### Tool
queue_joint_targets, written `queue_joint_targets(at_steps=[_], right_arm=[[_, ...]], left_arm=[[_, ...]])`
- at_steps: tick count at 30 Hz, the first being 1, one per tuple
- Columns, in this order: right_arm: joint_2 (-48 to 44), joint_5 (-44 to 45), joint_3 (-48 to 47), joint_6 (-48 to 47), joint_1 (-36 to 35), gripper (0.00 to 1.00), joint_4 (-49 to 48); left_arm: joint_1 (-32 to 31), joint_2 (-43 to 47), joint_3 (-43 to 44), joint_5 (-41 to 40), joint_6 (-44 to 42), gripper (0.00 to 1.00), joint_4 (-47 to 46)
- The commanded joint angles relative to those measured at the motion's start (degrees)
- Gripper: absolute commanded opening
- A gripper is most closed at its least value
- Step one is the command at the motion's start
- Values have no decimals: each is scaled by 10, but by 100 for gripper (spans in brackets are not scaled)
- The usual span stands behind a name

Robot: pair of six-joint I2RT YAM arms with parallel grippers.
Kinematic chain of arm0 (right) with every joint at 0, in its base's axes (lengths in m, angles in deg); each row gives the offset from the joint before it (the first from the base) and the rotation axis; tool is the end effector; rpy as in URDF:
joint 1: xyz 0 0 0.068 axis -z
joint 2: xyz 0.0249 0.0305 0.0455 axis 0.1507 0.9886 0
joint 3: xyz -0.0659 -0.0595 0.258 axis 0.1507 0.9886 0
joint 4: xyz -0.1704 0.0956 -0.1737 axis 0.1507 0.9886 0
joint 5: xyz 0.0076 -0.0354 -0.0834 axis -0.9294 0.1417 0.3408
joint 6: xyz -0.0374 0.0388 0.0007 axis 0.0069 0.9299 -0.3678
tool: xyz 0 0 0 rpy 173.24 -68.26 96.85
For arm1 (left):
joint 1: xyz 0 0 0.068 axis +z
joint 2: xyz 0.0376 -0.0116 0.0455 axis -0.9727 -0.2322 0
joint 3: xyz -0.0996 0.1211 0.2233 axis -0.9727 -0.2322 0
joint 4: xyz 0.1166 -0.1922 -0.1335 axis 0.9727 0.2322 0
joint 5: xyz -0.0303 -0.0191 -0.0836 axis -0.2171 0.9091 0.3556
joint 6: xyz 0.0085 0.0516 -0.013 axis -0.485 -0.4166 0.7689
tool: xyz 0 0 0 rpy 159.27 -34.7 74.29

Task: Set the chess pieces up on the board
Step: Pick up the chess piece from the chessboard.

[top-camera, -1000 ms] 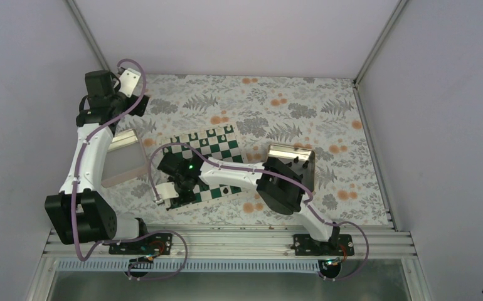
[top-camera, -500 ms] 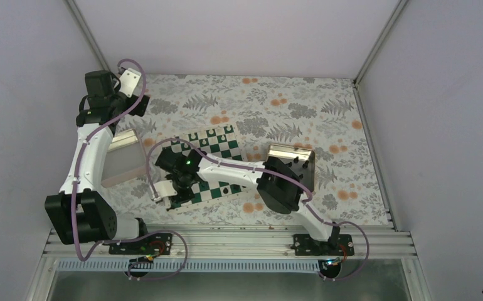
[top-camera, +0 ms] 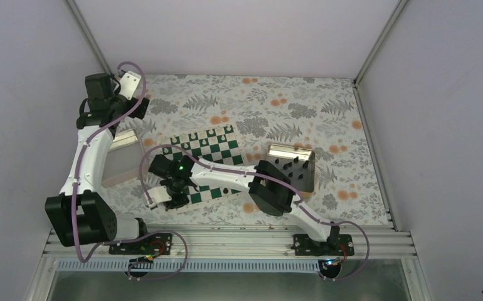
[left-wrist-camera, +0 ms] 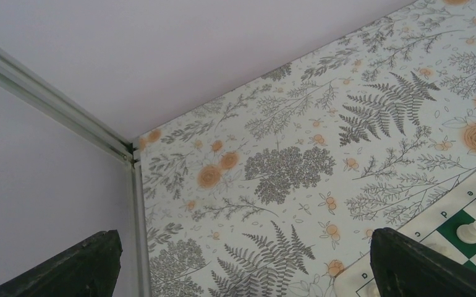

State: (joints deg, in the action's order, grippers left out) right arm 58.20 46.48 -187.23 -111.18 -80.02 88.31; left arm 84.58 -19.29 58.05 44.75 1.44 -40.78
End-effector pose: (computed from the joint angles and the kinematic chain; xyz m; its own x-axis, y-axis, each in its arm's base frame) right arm 0.1473 0.4758 0.1642 0.4499 -0.7517 -0.4823 -0.8642 -0.5026 -0.0228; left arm 0.3024 0.0362 0.3441 -0.4502 0.3985 -0.7991 0.2491 0.9154 0.3162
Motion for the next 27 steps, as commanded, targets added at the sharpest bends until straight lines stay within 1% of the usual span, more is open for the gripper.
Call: queue_joint_targets(at_steps=[1, 11, 19, 27], right_arm=[[25, -1, -36, 4, -15, 18, -9], [45, 8, -53, 0, -24, 19, 2], [52, 22, -45, 2, -24, 19, -10], [59, 25, -46, -1, -23, 17, -12]], left_arm=[[6, 21, -12, 13, -2, 100, -20], [19, 28, -26, 31, -8, 100, -24], [26, 28, -33, 43, -8, 100, -29], [33, 31, -40, 54, -8, 100, -28]])
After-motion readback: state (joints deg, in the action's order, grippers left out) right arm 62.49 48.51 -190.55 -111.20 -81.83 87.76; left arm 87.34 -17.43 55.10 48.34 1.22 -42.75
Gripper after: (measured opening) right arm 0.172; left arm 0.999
